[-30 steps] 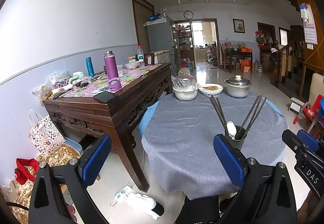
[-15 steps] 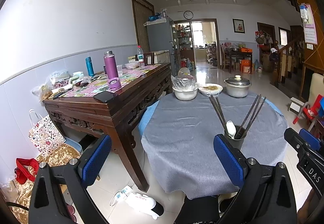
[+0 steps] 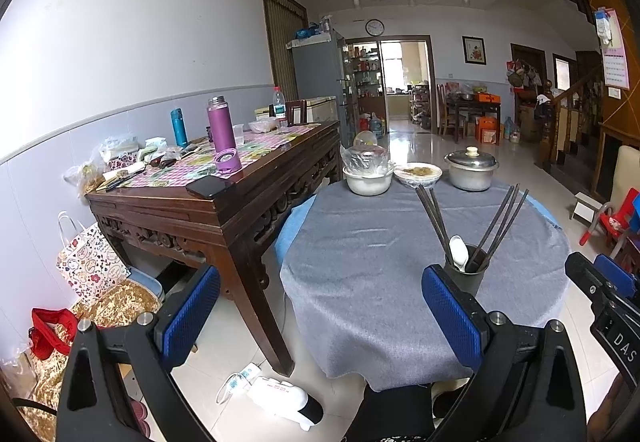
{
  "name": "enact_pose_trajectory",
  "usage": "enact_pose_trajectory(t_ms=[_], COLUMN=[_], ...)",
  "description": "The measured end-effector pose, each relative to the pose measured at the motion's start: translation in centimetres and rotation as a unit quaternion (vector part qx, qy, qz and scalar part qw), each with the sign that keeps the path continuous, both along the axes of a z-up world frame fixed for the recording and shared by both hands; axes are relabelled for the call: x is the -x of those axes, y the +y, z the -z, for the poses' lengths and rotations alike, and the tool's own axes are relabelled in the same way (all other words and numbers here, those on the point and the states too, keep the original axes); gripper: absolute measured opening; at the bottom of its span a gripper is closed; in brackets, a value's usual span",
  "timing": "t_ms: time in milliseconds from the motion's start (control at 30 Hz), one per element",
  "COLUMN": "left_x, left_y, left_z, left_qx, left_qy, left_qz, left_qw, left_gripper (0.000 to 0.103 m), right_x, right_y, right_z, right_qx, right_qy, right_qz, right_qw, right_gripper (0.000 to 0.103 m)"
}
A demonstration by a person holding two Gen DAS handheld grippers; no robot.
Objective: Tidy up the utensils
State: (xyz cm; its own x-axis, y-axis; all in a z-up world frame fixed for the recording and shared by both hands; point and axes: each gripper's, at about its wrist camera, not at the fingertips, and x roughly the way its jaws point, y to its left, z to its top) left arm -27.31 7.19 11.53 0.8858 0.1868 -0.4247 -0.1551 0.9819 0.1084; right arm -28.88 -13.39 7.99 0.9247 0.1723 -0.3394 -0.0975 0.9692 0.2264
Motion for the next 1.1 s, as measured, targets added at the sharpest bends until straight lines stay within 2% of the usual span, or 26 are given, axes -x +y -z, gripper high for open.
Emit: enact_pose_trajectory(t_ms=[867,1100], left_x=[-0.26,-0.31], left_y=[0.40,0.56], left_z=[0.50,0.63], left_qx=[0.014,0.017], left_qy=[0.007,0.010], left_qz=[0.002,0.005], left_qw=[0.9999,0.9998], left_gripper=[0.100,0.100], right_x=[0.31,0.04], right_y=[-0.14,0.26], right_z=[0.15,-0.19], right_qx=[0.008,0.032], right_qy=[0.001,-0.008], right_qz=[0.005,0.015], right_qw=[1.000,0.999], right_gripper=[0.063,0.063])
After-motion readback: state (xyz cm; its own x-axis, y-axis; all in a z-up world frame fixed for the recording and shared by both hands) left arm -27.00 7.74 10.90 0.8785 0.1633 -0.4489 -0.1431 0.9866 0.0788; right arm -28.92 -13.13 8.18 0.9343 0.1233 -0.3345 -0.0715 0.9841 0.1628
